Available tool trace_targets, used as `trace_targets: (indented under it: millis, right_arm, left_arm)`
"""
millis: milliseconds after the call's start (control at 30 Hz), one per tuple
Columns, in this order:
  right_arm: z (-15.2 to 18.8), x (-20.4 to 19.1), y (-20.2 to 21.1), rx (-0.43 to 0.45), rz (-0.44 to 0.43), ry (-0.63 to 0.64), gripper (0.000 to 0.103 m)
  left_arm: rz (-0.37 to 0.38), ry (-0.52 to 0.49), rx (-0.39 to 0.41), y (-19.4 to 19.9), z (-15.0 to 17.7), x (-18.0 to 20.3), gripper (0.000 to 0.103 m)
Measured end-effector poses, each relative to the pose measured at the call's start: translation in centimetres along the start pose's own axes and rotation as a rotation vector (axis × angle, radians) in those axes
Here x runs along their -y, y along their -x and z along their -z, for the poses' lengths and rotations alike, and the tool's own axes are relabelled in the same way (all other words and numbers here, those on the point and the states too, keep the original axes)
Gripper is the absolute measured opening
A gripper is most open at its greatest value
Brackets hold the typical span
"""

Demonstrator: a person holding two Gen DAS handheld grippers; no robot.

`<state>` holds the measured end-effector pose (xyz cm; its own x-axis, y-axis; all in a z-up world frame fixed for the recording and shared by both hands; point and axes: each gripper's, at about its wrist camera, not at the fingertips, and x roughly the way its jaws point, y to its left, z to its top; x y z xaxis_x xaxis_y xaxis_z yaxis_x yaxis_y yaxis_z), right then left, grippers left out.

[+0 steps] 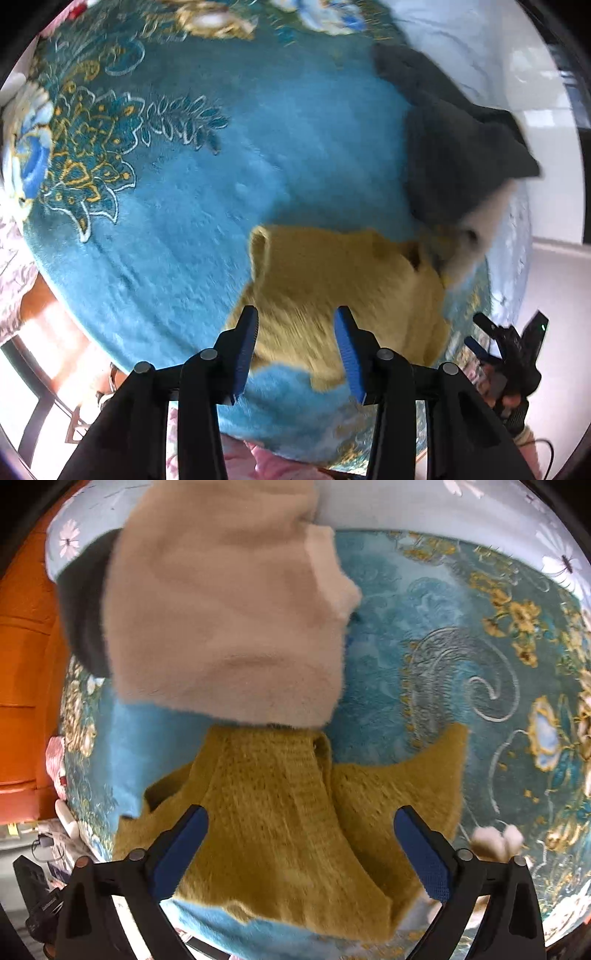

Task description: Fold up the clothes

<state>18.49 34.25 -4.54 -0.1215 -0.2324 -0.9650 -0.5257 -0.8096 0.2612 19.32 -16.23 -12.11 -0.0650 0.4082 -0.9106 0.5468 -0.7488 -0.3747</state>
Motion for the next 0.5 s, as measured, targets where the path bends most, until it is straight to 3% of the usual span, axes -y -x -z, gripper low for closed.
trace_targets:
  millis: [233,433,500]
  right_arm:
    - [-1.7,1.6,-3.8,-0.05,-0.08,-0.083,0.08]
    - [-2.8,4.3,-6.5,-0.096,-0.215,-0.236,0.064]
    - [-3.2,5.0,-7.1,-0.095,-0.256,-0.282,0.054]
  left_arm:
    - [0.039,0.126,-0.101,-6.0,-4.5,-2.2,0.044]
    - [0.177,0.195,-0.168,-8.2,-5.6,-2.5,0.044]
    - [0.219,0.207,-0.182,-8.5,-5.7,-2.4,0.044]
